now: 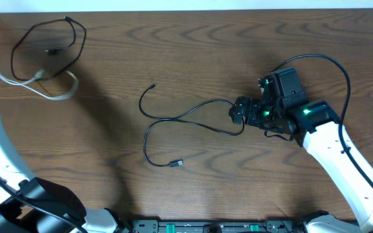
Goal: Untangle cables
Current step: 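Carry the white cable to the left table edge and lower it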
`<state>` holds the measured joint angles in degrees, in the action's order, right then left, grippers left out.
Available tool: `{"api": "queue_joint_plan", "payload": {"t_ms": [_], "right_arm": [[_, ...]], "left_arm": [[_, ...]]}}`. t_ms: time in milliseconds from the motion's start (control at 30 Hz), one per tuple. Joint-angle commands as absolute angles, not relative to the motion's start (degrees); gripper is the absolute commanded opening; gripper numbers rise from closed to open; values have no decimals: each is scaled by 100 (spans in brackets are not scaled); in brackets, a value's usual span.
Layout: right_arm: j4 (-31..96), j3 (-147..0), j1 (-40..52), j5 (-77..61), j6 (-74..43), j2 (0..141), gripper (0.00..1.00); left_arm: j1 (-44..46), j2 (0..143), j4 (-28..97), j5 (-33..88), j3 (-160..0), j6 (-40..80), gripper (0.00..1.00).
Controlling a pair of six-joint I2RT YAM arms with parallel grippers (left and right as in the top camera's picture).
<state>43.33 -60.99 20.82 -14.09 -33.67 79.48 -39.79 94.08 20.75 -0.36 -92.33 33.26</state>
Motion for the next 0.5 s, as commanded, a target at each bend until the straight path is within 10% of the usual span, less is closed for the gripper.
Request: {"api": "queue_joint_plan", "payload": {"t_ms": [0, 467], "right_arm": [[4278, -6093, 2110, -1339, -3358, 7950, 99], [4200, -6093, 2110, -1319, -3361, 7950, 99]], "left_arm": [[-4209, 9531, 2091, -110, -9286, 3350, 8], [-4510, 10186, 2458, -115, -9282, 3308, 7]]}}
